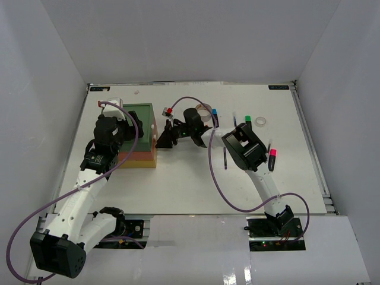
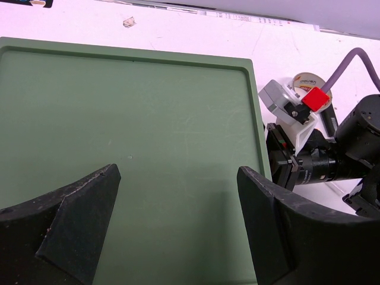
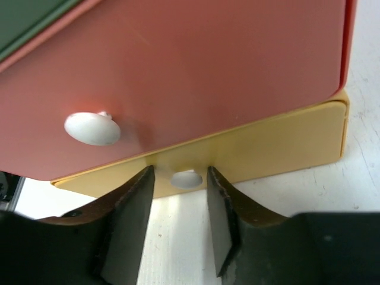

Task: Sort the stationery into containers
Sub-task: Open the drawer in the storage box.

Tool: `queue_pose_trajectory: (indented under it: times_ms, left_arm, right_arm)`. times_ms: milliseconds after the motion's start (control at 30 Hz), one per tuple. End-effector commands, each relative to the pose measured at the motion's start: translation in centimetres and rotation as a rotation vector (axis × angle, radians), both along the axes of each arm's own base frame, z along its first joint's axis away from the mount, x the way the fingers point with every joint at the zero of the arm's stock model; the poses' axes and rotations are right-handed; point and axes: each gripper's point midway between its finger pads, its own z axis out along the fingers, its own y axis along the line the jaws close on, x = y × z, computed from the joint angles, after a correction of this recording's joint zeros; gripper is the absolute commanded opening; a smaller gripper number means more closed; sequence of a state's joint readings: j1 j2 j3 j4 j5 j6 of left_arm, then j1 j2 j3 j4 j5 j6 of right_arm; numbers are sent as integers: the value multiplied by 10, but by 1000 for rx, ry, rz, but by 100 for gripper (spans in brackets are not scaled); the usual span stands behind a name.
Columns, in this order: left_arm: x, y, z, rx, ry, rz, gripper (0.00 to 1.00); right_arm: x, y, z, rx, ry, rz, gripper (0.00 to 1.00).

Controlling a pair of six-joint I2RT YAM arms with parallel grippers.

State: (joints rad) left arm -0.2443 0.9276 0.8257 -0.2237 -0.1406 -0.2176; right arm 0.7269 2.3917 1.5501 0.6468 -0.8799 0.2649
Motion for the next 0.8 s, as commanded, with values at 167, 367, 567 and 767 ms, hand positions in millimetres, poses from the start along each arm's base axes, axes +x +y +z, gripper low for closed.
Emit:
queue_pose_trajectory:
  times_ms: [167,367,567,767]
  left_arm:
    - [-4,-4,-8,1,20,-25,90]
    - [-4,-4,-9,2,23,-25,90]
    - [-4,-3,-9,4,24,-19,90]
    - [-4,-3,-9,3,24,-20,90]
  right_arm:
    - [1,10,18,68,-50,50,34]
    - [-3,10,16,60,-43,63,20]
    - [-4,5,15,52,-43,50,8]
    - [-8,3,13,52,-42,68,28]
